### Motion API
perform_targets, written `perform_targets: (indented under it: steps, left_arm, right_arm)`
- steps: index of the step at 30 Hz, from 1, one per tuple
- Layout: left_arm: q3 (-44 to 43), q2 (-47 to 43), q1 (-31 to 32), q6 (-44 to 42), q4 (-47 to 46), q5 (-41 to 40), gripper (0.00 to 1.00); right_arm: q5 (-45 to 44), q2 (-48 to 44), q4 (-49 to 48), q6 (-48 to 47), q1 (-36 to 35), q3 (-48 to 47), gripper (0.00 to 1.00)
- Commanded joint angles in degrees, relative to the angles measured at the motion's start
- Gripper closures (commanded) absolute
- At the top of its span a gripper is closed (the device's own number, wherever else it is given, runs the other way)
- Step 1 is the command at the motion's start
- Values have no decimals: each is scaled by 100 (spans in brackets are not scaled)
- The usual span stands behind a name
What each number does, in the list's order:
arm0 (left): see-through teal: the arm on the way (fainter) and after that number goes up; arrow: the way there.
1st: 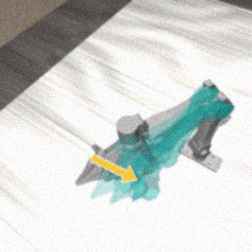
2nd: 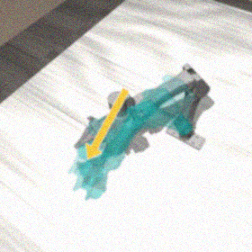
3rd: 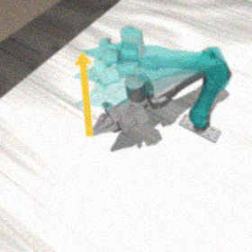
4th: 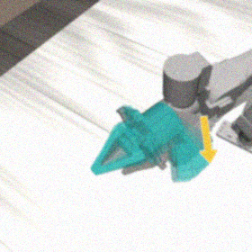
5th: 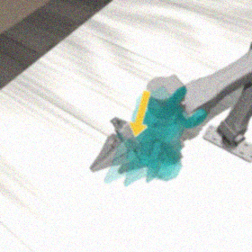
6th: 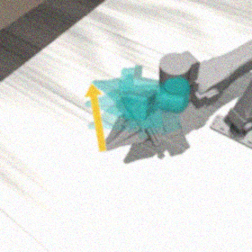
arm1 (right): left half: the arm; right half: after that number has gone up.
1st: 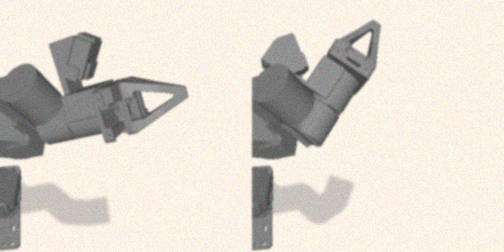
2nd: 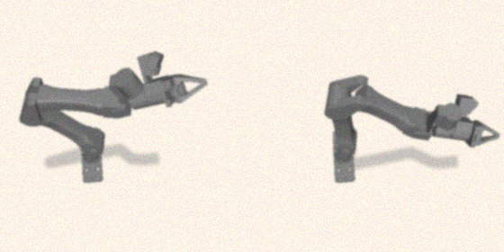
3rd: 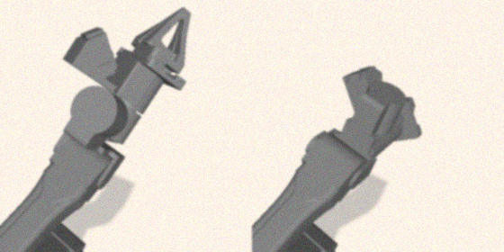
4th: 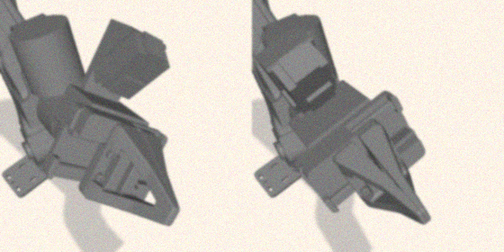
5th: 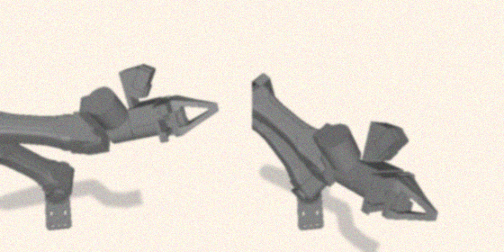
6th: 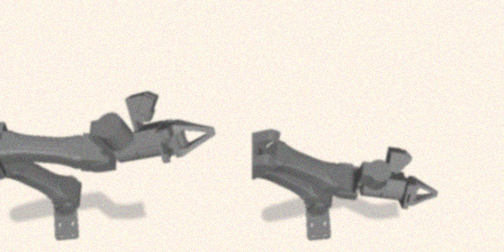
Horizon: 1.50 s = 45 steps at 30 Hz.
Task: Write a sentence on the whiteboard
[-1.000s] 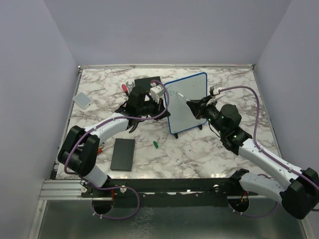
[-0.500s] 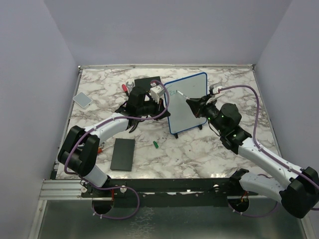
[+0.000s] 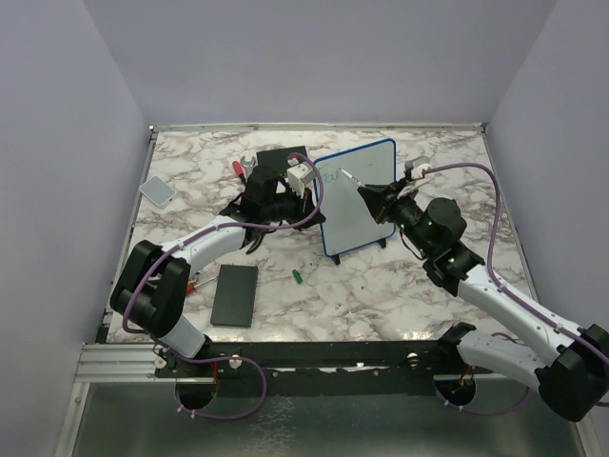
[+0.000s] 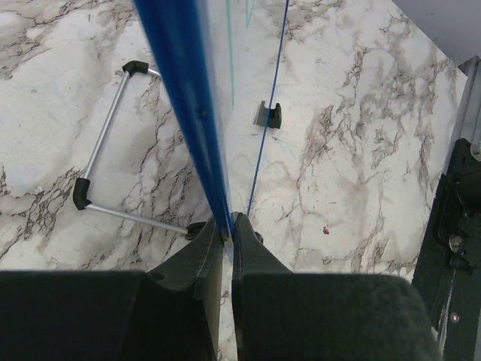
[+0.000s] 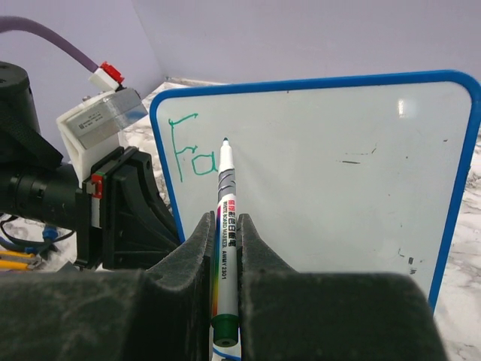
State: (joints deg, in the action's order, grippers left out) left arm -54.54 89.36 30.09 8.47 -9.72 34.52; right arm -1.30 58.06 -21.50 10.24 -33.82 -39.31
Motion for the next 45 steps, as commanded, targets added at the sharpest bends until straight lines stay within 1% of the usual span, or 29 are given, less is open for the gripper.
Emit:
perform_targets:
  steps: [1,9,17,25,28,35,40,45]
  left_arm:
    - [28,121,26,-214,443,-159,100]
    - [32,125,24,-215,438,-157,100]
    - [23,143,24,-222,442,-143,100]
    - [31,133,24,-216,443,-139,100]
    - [29,125,24,-216,442,-149,100]
    - [23,117,28,-215,448,-148,100]
    - [27,117,31,-206,449,-140,100]
    - [32,116,33,-211,445,-148,100]
  right_arm:
    - [38,-150,-126,-127,3,-105,99]
    - [72,125,-213,-199,-1,-236,99]
    - [95,184,-295,-201,-1,-244,99]
    - [-43,388,-254,-170,-1,-297,100]
    - [-10,303,-252,-165,-1,-278,99]
    - [49,-229,-150,-150,1,-72,99]
    - [-212,-239,32,-28,1,36,99]
    - [-264,-174,45,0,-1,100,99]
